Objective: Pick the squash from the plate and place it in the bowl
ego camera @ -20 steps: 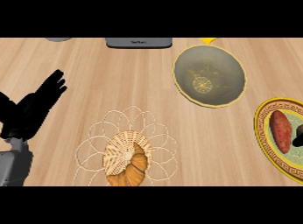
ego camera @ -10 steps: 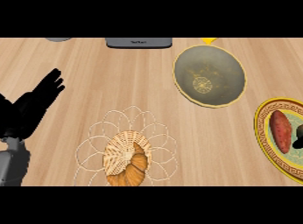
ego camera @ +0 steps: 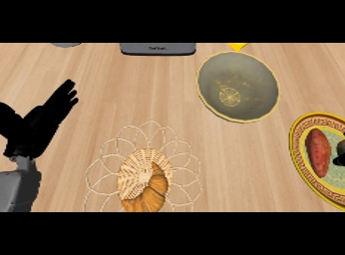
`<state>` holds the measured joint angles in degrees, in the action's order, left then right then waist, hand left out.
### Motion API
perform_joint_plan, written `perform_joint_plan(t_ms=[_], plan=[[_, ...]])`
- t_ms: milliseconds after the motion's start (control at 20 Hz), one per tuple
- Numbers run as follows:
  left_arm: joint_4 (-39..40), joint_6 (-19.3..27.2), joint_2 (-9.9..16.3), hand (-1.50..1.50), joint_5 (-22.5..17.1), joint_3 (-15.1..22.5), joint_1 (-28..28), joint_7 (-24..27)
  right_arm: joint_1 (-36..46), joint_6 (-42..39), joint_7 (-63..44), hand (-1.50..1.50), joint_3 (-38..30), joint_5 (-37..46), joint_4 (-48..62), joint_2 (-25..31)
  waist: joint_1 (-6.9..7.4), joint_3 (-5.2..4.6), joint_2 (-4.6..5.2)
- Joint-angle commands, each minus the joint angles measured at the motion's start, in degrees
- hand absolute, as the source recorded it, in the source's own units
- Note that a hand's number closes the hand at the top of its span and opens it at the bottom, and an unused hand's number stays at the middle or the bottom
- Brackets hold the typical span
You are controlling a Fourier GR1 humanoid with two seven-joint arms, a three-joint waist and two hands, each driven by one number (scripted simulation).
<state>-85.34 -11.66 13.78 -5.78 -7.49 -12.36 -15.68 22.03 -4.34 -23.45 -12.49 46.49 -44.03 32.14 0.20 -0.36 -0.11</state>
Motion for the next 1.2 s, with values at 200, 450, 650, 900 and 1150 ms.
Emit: perform_joint_plan(t_ms=[200, 450, 650, 900, 1150], plan=[[-4.6, -2.3, 1.1, 0.00, -1.9, -1.3, 2.3, -3.1, -2.4, 4.9, 5.4, 1.50, 0.1, 0.9, 0.2, -0.1, -0.12, 0.36, 0.06], [3.5, -1.0, -0.6, 0.00, 1.8, -0.4, -1.5, 2.3, 2.8, 5.6, 7.8, 1.50, 0.1, 2.1, 6.5, 0.5, 0.02, 0.38, 0.21], [0.4, -0.4, -0.9, 0.00, 1.1, 0.3, -1.3, -0.2, 1.7, -4.9, 32.3, 1.50, 7.4, 2.5, 3.4, 6.1, 1.44, 0.59, 0.52], [-0.3, -1.4, -0.7, 0.00, 0.1, 0.0, -0.8, -0.1, 1.1, -6.3, 55.4, 1.50, 11.0, 2.9, 4.2, 12.1, 1.75, 0.68, 0.64], [1.2, -0.3, -0.8, 0.00, 1.4, 0.1, -2.2, 0.1, 7.4, -5.2, 67.7, 1.50, 8.4, 1.7, 11.0, 15.7, 1.14, 0.51, 0.66]])
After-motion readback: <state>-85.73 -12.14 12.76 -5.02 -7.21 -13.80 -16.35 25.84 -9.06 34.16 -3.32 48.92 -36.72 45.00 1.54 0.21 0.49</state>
